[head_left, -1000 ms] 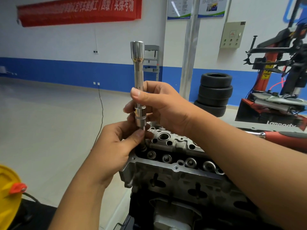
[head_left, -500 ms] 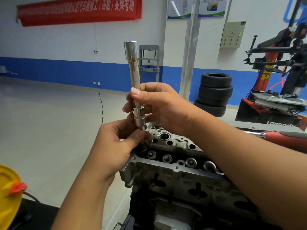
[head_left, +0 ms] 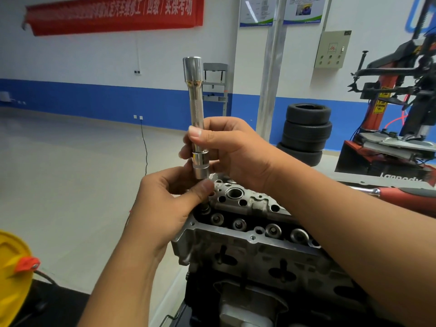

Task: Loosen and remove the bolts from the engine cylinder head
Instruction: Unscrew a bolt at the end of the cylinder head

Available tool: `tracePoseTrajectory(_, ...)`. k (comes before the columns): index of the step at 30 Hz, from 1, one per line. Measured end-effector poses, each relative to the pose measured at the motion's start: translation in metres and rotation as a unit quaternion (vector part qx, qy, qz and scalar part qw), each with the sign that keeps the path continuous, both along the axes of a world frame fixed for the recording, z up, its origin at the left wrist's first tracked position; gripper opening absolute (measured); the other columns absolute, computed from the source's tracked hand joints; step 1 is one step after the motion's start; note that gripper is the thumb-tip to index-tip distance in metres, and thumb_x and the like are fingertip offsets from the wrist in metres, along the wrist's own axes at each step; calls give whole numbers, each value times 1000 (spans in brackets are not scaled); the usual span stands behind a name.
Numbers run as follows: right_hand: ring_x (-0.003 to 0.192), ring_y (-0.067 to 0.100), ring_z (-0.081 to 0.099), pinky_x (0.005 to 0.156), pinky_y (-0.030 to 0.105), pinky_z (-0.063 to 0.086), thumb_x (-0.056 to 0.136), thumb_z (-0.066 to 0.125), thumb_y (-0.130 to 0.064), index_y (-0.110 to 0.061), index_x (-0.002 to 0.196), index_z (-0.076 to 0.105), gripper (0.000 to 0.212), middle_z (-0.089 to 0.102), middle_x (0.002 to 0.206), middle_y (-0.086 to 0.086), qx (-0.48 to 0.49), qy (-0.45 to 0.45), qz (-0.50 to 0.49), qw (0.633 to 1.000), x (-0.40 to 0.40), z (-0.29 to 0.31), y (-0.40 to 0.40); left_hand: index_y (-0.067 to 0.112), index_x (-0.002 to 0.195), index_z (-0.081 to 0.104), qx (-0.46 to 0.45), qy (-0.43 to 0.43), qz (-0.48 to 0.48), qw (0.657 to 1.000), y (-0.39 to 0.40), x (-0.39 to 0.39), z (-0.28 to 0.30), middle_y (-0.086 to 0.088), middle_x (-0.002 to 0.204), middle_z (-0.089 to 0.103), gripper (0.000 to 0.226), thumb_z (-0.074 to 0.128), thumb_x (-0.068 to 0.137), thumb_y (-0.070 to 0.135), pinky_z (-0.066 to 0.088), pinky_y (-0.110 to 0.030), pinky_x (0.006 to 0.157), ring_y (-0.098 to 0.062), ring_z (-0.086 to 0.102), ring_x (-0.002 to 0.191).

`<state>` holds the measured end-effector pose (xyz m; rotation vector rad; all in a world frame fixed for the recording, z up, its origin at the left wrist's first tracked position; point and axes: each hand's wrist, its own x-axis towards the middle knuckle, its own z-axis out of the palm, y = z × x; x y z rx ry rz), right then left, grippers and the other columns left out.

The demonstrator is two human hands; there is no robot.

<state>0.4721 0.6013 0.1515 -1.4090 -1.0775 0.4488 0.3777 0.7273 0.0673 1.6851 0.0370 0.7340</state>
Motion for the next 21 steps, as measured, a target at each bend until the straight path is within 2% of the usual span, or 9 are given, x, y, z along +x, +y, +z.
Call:
tracePoseTrajectory(2, 80, 28, 71, 74, 39, 58, 92, 69, -27, -10, 94, 67, 18, 74, 90, 12, 3, 1, 0, 1000, 0, 0, 1, 44, 97, 81, 10, 18, -44, 999, 3, -1, -1, 9, 95, 82, 15, 73, 87, 36, 53, -42, 91, -8, 76, 94)
tracePoseTrajectory(4, 80, 29, 71, 73, 38, 59, 92, 68, -27, -9, 94, 67, 18, 74, 90, 12, 3, 5, 5, 1000, 1, 0, 1, 38, 90, 82, 19, 7, -13, 1000, 1, -1, -1, 9, 91, 81, 16, 77, 90, 23, 55, -44, 93, -8, 76, 91)
tracePoseTrajectory(6, 81, 29, 70, 74, 38, 59, 93, 68, -29, -9, 96, 68, 20, 74, 91, 11, 1, 6, 6, 1000, 0, 0, 1, 33, 82, 80, 4, -23, 30, 999, -5, 0, 0, 9, 82, 80, 17, 88, 67, 34, 58, -41, 84, -8, 76, 80)
tracePoseTrajectory(8, 82, 28, 70, 75, 38, 58, 93, 67, -29, -9, 97, 68, 21, 74, 91, 11, 0, 3, 4, 1000, 0, 0, 0, 30, 83, 81, -12, -28, 47, 998, -6, -1, 2, 9, 79, 79, 38, 85, 51, 51, 58, -38, 79, -10, 75, 76)
tracePoseTrajectory(10, 82, 29, 69, 75, 39, 58, 93, 67, -29, -9, 95, 68, 20, 74, 91, 11, 1, 0, 1, 1000, 0, 0, 0, 42, 95, 80, 8, -3, 11, 1000, -4, -3, 3, 11, 88, 80, 37, 78, 61, 56, 56, -44, 89, -11, 75, 86)
tracePoseTrajectory(13, 80, 30, 70, 74, 39, 58, 93, 68, -28, -8, 95, 67, 19, 74, 89, 12, 5, 4, 1, 1000, 1, 0, 0, 45, 99, 79, 41, 17, -36, 998, 1, -2, 1, 9, 94, 81, 18, 70, 94, 30, 55, -50, 98, -8, 75, 93)
tracePoseTrajectory(15, 80, 29, 70, 74, 39, 58, 93, 68, -29, -8, 96, 68, 21, 74, 89, 11, 5, 5, 3, 1000, 1, 0, 1, 46, 91, 79, 58, -1, 15, 998, -1, -1, -1, 13, 87, 80, 23, 78, 89, 23, 56, -46, 92, -4, 74, 89)
tracePoseTrajectory(18, 81, 28, 69, 73, 37, 58, 93, 67, -31, -8, 97, 69, 23, 74, 90, 10, 5, 5, 2, 1000, 0, 0, 2, 43, 86, 78, 22, -29, 62, 997, -6, 0, 1, 11, 77, 77, 32, 86, 56, 51, 59, -40, 76, -9, 73, 73)
tracePoseTrajectory(21, 81, 29, 70, 76, 40, 55, 92, 68, -31, -8, 98, 68, 23, 74, 90, 10, 7, 0, -5, 1000, 1, 0, 1, 46, 99, 78, 25, -5, 0, 1000, 1, -1, -1, 11, 90, 80, 31, 77, 69, 52, 56, -35, 78, -7, 74, 83)
